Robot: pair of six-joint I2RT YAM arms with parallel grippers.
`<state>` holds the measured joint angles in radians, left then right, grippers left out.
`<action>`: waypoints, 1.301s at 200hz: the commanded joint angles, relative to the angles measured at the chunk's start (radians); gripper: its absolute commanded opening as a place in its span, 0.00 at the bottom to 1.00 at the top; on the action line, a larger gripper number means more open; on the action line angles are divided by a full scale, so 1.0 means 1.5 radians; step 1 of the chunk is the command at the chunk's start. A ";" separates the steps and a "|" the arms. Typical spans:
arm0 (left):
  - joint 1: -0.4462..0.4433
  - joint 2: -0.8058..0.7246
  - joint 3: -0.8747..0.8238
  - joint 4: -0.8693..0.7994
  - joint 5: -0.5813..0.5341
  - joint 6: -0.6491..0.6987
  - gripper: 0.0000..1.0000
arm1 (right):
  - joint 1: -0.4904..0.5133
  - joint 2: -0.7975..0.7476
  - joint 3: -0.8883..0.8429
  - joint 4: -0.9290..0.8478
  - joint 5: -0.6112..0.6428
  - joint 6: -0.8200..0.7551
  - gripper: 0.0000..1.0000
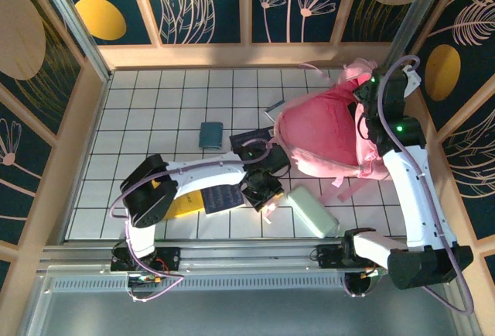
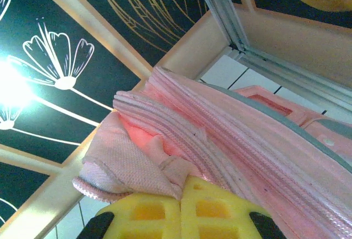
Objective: Pack the student bag
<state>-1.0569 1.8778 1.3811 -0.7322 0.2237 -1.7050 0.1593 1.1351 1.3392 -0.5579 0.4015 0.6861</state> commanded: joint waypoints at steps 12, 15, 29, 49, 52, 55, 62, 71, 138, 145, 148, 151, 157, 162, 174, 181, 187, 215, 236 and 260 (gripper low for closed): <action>0.047 -0.115 -0.017 -0.076 -0.096 0.064 0.33 | 0.017 -0.038 0.024 0.070 0.040 -0.045 0.00; 0.053 -0.130 -0.017 -0.081 -0.106 0.073 0.33 | 0.018 -0.039 0.022 0.071 0.041 -0.047 0.00; 0.074 -0.177 -0.016 -0.105 -0.160 0.110 0.31 | 0.020 -0.042 0.017 0.078 0.034 -0.058 0.00; 0.085 -0.249 -0.012 -0.061 -0.240 0.191 0.33 | 0.022 -0.042 0.007 0.088 0.011 -0.073 0.00; 0.085 -0.257 -0.010 -0.058 -0.249 0.204 0.34 | 0.022 -0.042 0.005 0.089 0.008 -0.075 0.00; 0.087 -0.266 -0.008 -0.052 -0.257 0.217 0.34 | 0.022 -0.042 0.003 0.090 0.003 -0.077 0.00; 0.091 -0.283 -0.001 -0.029 -0.266 0.260 0.35 | 0.022 -0.043 0.000 0.095 -0.013 -0.083 0.00; 0.096 -0.301 0.009 0.009 -0.270 0.328 0.37 | 0.022 -0.042 -0.003 0.102 -0.040 -0.097 0.00; 0.186 -0.299 0.041 0.280 -0.047 0.564 0.35 | 0.045 0.006 0.062 0.047 -0.196 -0.217 0.00; 0.190 -0.275 0.058 0.290 -0.027 0.571 0.34 | 0.045 0.015 0.073 0.033 -0.194 -0.219 0.00; 0.190 -0.265 0.066 0.292 -0.021 0.573 0.34 | 0.045 0.019 0.079 0.026 -0.194 -0.217 0.00; 0.191 -0.252 0.076 0.294 -0.015 0.575 0.33 | 0.044 0.023 0.084 0.020 -0.194 -0.215 0.00; 0.192 -0.228 0.091 0.302 0.000 0.577 0.32 | 0.043 0.031 0.094 0.008 -0.190 -0.206 0.00; 0.192 -0.210 0.101 0.316 0.014 0.577 0.32 | 0.040 0.038 0.104 -0.005 -0.185 -0.191 0.00; 0.192 -0.175 0.110 0.360 0.047 0.572 0.30 | 0.027 0.055 0.131 -0.032 -0.187 -0.149 0.00; 0.192 -0.155 0.108 0.397 0.063 0.562 0.29 | 0.020 0.062 0.144 -0.044 -0.190 -0.116 0.00; 0.192 -0.138 0.108 0.426 0.078 0.555 0.29 | 0.013 0.068 0.152 -0.052 -0.194 -0.085 0.00; 0.192 -0.036 0.144 0.518 0.144 0.520 0.27 | -0.016 0.081 0.174 -0.062 -0.253 0.043 0.00; 0.192 0.035 0.196 0.564 0.179 0.510 0.26 | -0.031 0.088 0.175 -0.054 -0.301 0.078 0.00; 0.191 0.120 0.278 0.585 0.222 0.504 0.25 | -0.041 0.101 0.173 -0.054 -0.333 0.068 0.00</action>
<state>-0.7666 1.9831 1.6623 -0.0189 0.4427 -0.9291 0.1108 1.2808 1.5448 -0.7280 -0.0071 0.7258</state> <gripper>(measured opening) 0.528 0.051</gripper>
